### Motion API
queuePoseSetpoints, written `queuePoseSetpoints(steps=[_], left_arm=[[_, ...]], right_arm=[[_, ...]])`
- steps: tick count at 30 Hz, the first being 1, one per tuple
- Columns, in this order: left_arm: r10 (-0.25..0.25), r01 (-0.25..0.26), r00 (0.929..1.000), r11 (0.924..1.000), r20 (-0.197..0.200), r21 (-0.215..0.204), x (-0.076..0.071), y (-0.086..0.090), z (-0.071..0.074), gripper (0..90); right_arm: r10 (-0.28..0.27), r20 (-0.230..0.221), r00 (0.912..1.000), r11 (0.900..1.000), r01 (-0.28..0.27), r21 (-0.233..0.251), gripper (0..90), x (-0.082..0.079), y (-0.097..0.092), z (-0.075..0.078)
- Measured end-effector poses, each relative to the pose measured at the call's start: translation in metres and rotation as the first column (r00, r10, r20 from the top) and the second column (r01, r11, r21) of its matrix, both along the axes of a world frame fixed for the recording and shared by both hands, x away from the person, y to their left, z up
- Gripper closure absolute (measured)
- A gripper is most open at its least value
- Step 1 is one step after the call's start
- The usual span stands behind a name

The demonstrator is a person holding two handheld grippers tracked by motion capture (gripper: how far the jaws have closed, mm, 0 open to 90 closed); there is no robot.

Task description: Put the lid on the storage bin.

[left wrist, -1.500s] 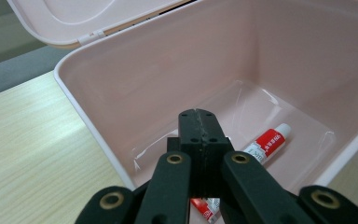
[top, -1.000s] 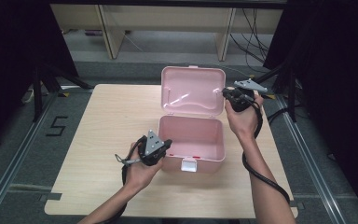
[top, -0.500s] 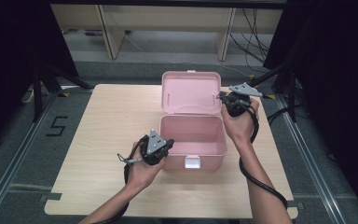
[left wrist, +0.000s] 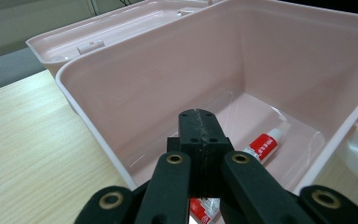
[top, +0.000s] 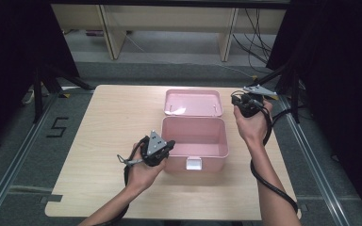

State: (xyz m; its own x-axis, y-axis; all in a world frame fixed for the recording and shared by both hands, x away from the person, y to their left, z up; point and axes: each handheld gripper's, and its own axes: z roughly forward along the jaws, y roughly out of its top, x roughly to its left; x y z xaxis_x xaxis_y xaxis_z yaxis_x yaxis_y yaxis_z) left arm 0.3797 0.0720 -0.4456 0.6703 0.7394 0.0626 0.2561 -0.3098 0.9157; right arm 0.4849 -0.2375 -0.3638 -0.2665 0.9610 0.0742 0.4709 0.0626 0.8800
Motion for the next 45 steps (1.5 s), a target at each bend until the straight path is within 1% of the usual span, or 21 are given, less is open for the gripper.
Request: queuePoseSetpoints(steps=[1,5,7,12,15,17,18,19,21,24,25,27,28,29,30,31,33,35,42,44,45], left_arm=[[0.001,-0.001,1.0,0.9999,-0.002,0.01,0.0,0.001,0.001,90.0],[-0.008,0.008,0.9998,0.9998,-0.016,-0.021,-0.001,0.003,0.002,88.0],[0.002,-0.002,0.9999,0.9999,-0.011,-0.013,-0.001,0.004,0.004,80.0],[0.02,-0.02,0.9998,0.9982,0.003,-0.056,-0.003,0.012,0.01,66.2],[0.024,-0.023,0.9996,0.9975,0.013,-0.066,-0.005,0.016,0.016,63.6],[0.026,-0.025,0.9996,0.9972,0.008,-0.07,-0.007,0.018,0.018,62.8],[0.028,-0.028,0.9996,0.9967,0.0,-0.077,-0.007,0.018,0.018,62.0],[0.03,-0.031,0.9995,0.9966,-0.008,-0.076,-0.008,0.019,0.018,61.3],[0.033,-0.035,0.9993,0.9962,-0.017,-0.08,-0.008,0.02,0.017,60.8],[0.048,-0.049,0.9986,0.9959,-0.023,-0.076,-0.009,0.021,0.018,60.6],[0.05,-0.051,0.9985,0.996,-0.023,-0.073,-0.009,0.021,0.018,60.6],[0.05,-0.052,0.9985,0.9953,-0.024,-0.081,-0.01,0.021,0.019,60.5],[0.054,-0.056,0.9982,0.9953,-0.024,-0.079,-0.011,0.021,0.02,60.4],[0.055,-0.056,0.9982,0.9951,-0.024,-0.082,-0.012,0.021,0.021,60.4],[0.058,-0.06,0.9981,0.9945,-0.023,-0.085,-0.012,0.022,0.022,60.4],[0.061,-0.062,0.998,0.9949,-0.016,-0.079,-0.013,0.022,0.023,60.3],[0.071,-0.071,0.9974,0.9951,-0.015,-0.068,-0.014,0.023,0.024,59.4],[0.072,-0.074,0.9968,0.9945,-0.035,-0.074,-0.013,0.023,0.023,58.4],[0.085,-0.09,0.9944,0.9922,-0.062,-0.086,-0.008,0.023,0.022,56.3],[0.093,-0.098,0.9936,0.9916,-0.065,-0.084,-0.006,0.023,0.022,56.2],[0.094,-0.1,0.9935,0.9916,-0.064,-0.083,-0.005,0.023,0.022,56.0]], right_arm=[[-0.004,-0.018,0.9998,1.0,0.004,-0.001,88.4,0.002,-0.001,-0.001],[-0.006,-0.056,0.9984,1.0,0.007,0.005,85.5,0.006,0.0,-0.001],[-0.011,-0.074,0.9972,0.9999,0.011,0.005,82.1,0.01,0.001,0.0],[-0.008,-0.129,0.9917,1.0,0.008,-0.002,78.4,0.023,0.002,0.002],[0.006,-0.171,0.9852,0.9996,-0.011,-0.025,77.6,0.034,0.003,0.003],[0.008,-0.204,0.979,0.9993,-0.015,-0.034,76.2,0.042,0.004,0.003],[-0.001,-0.243,0.97,0.9995,-0.007,-0.031,76.0,0.046,0.005,0.004],[-0.007,-0.256,0.9667,0.9993,-0.002,-0.037,75.7,0.05,0.006,0.004],[-0.017,-0.28,0.9598,0.9973,-0.003,-0.073,75.5,0.06,0.007,0.003],[-0.038,-0.337,0.9406,0.9974,0.015,-0.071,75.1,0.072,0.011,0.002],[-0.03,-0.351,0.9357,0.9985,0.012,-0.053,74.9,0.076,0.013,0.002],[-0.029,-0.357,0.9338,0.998,0.007,-0.063,74.4,0.083,0.013,0.001],[-0.035,-0.367,0.9294,0.9976,0.011,-0.069,74.3,0.086,0.014,0.0],[-0.042,-0.381,0.9237,0.9985,0.025,-0.049,74.3,0.089,0.016,-0.001],[-0.033,-0.375,0.9264,0.997,0.005,-0.077,74.3,0.093,0.014,-0.002],[-0.037,-0.381,0.9239,0.997,0.008,-0.077,74.3,0.096,0.015,-0.004],[-0.037,-0.409,0.9119,0.9974,0.008,-0.072,73.9,0.101,0.017,-0.006],[-0.037,-0.422,0.9059,0.9967,0.002,-0.081,73.0,0.105,0.018,-0.008],[-0.04,-0.444,0.8951,0.9946,-0.008,-0.104,72.0,0.118,0.022,-0.014],[-0.061,-0.477,0.8767,0.9964,0.025,-0.082,72.0,0.119,0.026,-0.015],[-0.054,-0.478,0.8768,0.9956,0.01,-0.093,72.1,0.121,0.026,-0.016]])
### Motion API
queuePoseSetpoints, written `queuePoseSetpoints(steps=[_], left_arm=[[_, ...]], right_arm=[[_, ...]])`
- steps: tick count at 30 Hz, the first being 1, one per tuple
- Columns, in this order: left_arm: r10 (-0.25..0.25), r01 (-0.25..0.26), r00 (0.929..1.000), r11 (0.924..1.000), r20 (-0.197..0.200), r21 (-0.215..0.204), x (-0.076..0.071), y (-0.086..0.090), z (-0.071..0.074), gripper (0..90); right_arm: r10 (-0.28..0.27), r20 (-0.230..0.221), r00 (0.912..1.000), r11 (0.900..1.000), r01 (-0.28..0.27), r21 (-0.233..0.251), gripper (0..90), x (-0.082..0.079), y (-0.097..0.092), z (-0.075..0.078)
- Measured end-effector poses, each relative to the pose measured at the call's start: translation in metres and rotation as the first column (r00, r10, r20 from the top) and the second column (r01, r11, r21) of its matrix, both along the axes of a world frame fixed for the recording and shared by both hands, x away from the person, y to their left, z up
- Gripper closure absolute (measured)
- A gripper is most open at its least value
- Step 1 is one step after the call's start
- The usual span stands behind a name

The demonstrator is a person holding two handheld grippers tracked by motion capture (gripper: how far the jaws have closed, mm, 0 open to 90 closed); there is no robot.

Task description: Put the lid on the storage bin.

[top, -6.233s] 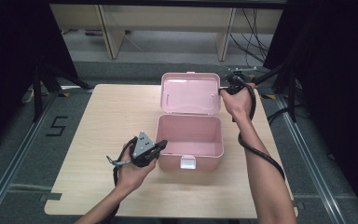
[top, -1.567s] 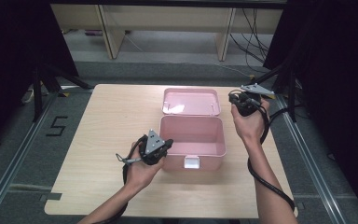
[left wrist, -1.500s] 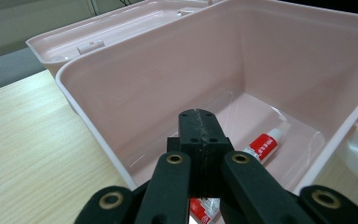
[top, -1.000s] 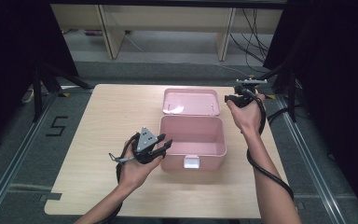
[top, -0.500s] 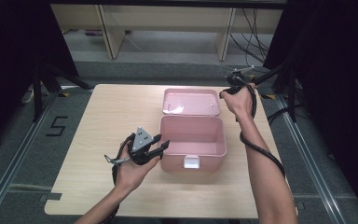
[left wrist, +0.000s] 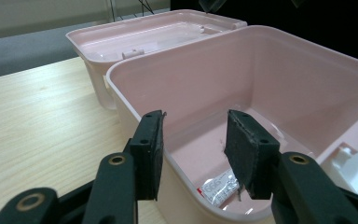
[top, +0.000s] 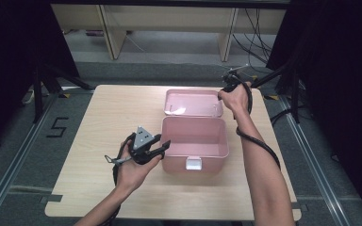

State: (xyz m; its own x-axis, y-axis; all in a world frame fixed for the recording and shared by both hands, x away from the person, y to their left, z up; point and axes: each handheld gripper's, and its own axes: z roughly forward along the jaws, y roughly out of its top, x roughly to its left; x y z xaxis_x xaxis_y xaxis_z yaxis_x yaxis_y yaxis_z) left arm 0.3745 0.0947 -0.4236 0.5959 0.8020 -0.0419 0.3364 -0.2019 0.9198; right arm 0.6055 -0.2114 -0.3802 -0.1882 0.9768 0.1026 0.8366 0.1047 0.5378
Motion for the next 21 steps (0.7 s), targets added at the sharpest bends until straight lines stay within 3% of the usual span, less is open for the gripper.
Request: queuePoseSetpoints(steps=[12,18,21], left_arm=[[0.021,-0.021,0.9998,0.9998,-0.005,-0.001,0.0024,0.0032,-0.0012,55.1],[0.024,-0.024,0.9992,0.9997,-0.033,-0.01,0.0072,0.0033,-0.0064,55.4],[0.032,-0.032,0.9982,0.9995,-0.05,-0.005,0.0089,0.0027,-0.008,56.2]], right_arm=[[-0.014,-0.027,0.9995,0.9999,0.014,-0.005,73.9,0.0038,0.0067,-0.0074],[-0.011,-0.029,0.9995,0.9998,0.01,-0.017,76.8,0.0036,0.0046,-0.0103],[-0.03,-0.051,0.9982,0.9995,0.03,0.001,78.0,0.0034,0.0066,-0.0109]])
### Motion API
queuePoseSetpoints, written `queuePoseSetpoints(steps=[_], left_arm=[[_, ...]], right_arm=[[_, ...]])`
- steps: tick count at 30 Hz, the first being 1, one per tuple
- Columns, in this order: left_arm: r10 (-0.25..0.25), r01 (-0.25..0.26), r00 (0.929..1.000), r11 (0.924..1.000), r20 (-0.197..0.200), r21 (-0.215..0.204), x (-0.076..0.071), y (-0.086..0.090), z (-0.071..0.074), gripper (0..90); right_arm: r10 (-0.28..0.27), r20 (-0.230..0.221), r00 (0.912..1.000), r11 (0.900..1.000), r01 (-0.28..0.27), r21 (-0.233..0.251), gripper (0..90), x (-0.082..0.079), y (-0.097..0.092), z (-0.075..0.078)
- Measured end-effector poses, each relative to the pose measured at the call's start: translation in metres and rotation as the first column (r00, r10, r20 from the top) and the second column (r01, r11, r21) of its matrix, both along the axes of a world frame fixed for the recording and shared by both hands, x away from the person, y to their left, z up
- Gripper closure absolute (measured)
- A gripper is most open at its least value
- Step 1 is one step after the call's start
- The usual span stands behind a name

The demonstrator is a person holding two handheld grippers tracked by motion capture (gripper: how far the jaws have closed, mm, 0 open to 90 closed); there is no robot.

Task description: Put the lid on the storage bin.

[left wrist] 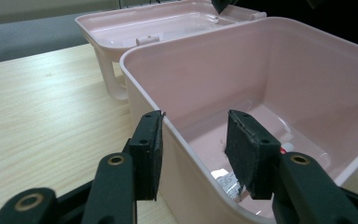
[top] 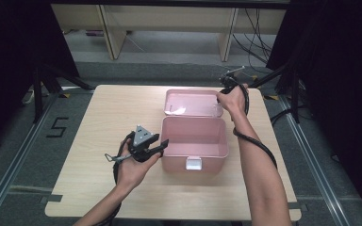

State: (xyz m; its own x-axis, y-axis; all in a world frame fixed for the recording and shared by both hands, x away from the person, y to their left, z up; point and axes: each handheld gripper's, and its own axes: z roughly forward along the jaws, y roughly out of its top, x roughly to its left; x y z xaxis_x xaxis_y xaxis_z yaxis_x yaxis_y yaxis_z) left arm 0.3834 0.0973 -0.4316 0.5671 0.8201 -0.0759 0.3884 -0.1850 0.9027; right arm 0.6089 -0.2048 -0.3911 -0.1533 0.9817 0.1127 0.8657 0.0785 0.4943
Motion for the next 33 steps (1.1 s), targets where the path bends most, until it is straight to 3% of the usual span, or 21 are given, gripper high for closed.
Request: queuePoseSetpoints(steps=[4,16,20,21,23,25,27,28,33], left_arm=[[0.006,-0.006,0.9997,1.0,-0.025,0.003,0.003,-0.001,-0.002,57.8],[0.031,-0.031,0.9982,0.9995,-0.052,0.011,0.012,-0.003,-0.003,62.5],[0.033,-0.034,0.9992,0.9982,0.021,0.05,0.009,-0.005,0.0,62.7],[0.021,-0.026,0.9974,0.9977,0.069,0.063,0.009,-0.005,0.002,61.8],[0.014,-0.02,0.9925,0.9984,0.122,0.052,0.003,-0.007,0.007,61.3],[-0.041,0.036,0.9857,0.9988,0.164,0.033,-0.005,-0.009,0.013,64.4],[-0.088,0.083,0.9833,0.9958,0.16,0.037,-0.013,-0.011,0.016,69.5],[-0.113,0.109,0.9815,0.9935,0.155,0.033,-0.015,-0.013,0.016,72.6],[-0.174,0.169,0.9791,0.9842,0.105,0.052,-0.018,-0.016,0.011,83.2]], right_arm=[[0.017,0.011,0.9998,0.9995,-0.016,-0.027,80.1,0.001,-0.002,-0.001],[-0.01,0.018,0.9998,0.9996,0.01,-0.028,83.4,0.002,0.001,-0.004],[-0.015,0.013,0.9998,0.9995,0.016,-0.027,83.7,0.002,0.002,-0.004],[-0.015,0.013,0.9998,0.9995,0.015,-0.029,83.7,0.002,0.002,-0.004],[-0.018,0.012,0.9998,0.9994,0.018,-0.028,83.7,0.003,0.002,-0.004],[-0.019,0.016,0.9997,0.9993,0.019,-0.032,83.5,0.003,0.002,-0.005],[0.009,0.018,0.9998,0.999,-0.008,-0.044,83.1,0.005,0.0,-0.006],[-0.018,0.008,0.9998,0.9994,0.018,-0.03,83.1,0.004,0.002,-0.005],[-0.017,-0.009,0.9998,0.9992,0.017,-0.035,82.8,0.006,0.003,-0.003]])
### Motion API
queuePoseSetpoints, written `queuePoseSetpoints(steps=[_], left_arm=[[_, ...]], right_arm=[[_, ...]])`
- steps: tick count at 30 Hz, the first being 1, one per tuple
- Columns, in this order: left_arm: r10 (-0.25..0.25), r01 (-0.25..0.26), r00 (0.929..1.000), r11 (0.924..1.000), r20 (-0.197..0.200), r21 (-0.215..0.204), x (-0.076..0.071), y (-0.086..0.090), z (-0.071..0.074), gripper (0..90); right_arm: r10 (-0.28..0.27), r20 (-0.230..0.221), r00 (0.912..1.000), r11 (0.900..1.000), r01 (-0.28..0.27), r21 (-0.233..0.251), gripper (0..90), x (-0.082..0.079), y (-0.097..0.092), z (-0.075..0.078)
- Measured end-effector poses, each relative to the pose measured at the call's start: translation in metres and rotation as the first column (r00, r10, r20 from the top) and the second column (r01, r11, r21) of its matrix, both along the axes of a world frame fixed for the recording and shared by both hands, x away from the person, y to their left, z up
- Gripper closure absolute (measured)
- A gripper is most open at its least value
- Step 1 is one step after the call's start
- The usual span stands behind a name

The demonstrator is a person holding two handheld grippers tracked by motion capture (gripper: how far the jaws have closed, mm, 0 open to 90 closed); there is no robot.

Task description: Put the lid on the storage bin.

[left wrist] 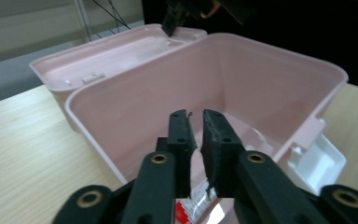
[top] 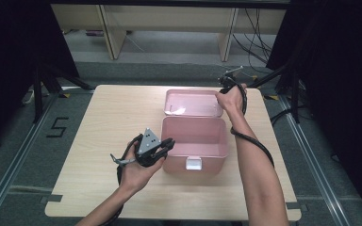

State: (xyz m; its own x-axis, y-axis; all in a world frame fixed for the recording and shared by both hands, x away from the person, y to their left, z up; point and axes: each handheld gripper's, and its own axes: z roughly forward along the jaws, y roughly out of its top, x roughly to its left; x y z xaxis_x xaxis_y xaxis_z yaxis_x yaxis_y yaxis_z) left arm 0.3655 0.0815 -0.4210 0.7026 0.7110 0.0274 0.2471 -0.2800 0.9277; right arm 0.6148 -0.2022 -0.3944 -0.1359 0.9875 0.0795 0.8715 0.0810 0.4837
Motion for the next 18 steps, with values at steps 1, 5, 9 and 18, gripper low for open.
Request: queuePoseSetpoints(steps=[1,5,9,18], left_arm=[[-0.007,0.007,1.0,1.0,0.0,-0.005,0.0,0.0,-0.001,84.1],[-0.013,0.013,0.9999,0.9999,-0.003,-0.008,-0.003,-0.001,-0.003,85.2],[-0.016,0.016,0.9998,0.9999,0.007,-0.003,-0.005,0.0,-0.004,86.1],[-0.025,0.025,0.9997,0.9997,0.007,0.001,-0.008,-0.002,-0.009,88.3]], right_arm=[[-0.008,-0.016,0.9999,1.0,0.008,-0.001,82.0,0.0,0.0,0.001],[-0.028,-0.07,0.9971,0.9994,0.03,0.018,81.0,0.002,0.001,0.006],[-0.011,-0.087,0.9962,0.9999,0.012,0.008,81.5,0.002,-0.001,0.013],[-0.019,-0.138,0.9902,0.9997,0.021,0.01,82.9,-0.003,0.001,0.019]])
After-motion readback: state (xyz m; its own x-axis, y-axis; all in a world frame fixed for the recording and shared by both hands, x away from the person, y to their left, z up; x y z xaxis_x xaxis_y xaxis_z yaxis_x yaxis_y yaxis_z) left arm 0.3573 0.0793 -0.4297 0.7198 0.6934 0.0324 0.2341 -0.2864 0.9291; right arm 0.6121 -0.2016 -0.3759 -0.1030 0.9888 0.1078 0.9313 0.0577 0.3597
